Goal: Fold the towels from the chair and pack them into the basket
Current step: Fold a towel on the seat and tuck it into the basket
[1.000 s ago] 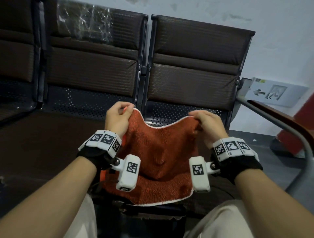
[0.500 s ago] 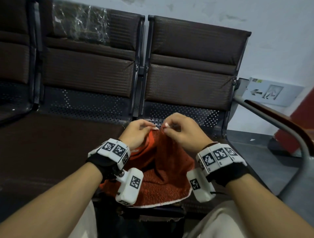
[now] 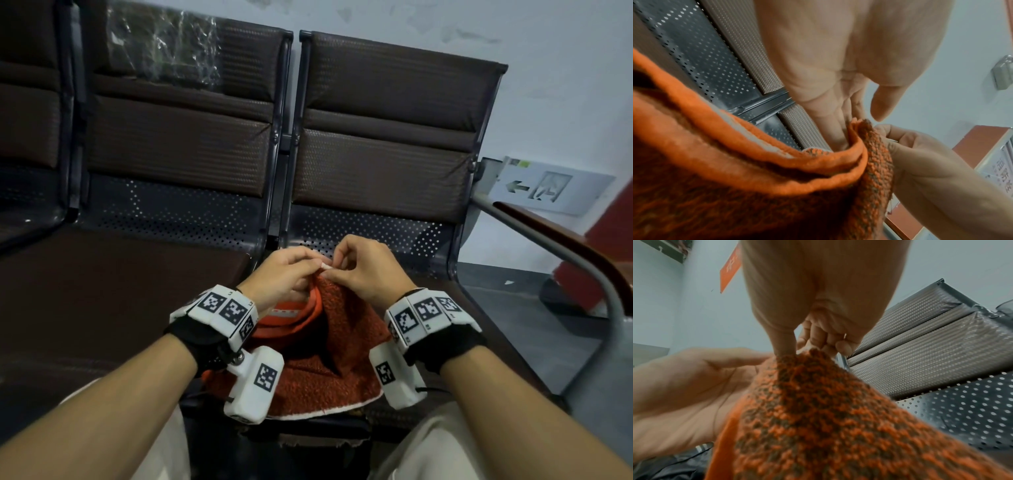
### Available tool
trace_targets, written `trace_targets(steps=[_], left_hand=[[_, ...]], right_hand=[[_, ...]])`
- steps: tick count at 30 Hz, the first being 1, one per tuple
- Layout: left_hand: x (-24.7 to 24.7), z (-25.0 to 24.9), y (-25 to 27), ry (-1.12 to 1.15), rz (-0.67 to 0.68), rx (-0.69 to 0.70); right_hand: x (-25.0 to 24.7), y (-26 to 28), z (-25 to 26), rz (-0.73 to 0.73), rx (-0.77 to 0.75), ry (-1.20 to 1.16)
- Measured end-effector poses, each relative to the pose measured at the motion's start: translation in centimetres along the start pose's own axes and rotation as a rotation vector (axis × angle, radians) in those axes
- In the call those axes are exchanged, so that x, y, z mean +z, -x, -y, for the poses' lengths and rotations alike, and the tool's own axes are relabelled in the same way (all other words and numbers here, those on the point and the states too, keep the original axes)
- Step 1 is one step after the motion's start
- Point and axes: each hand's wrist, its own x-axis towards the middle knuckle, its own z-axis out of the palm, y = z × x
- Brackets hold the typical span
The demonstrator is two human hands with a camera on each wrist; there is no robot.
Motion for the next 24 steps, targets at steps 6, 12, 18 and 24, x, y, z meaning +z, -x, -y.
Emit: trace_targets(steps=[6, 12, 18, 24], left_hand=[[-0.2, 0.6, -0.3, -0.165, -0.042, 0.102], [-1.6, 0.9, -0.4, -0.368, -0.274, 0.238], [-3.0, 1.0, -0.4, -0.379, -0.305, 0.194], [-3.9, 1.0, -0.5, -0.405, -0.298, 0.237]], right_hand=[[0.1, 0.4, 0.0, 0.05, 0.033, -0.125], [-1.0, 0.9, 0.7, 0.455, 0.019, 0.186], [-2.0, 0.7, 0.8, 0.53, 0.033, 0.442], [-1.9, 0.8, 1.1, 0.353, 0.048, 0.405]])
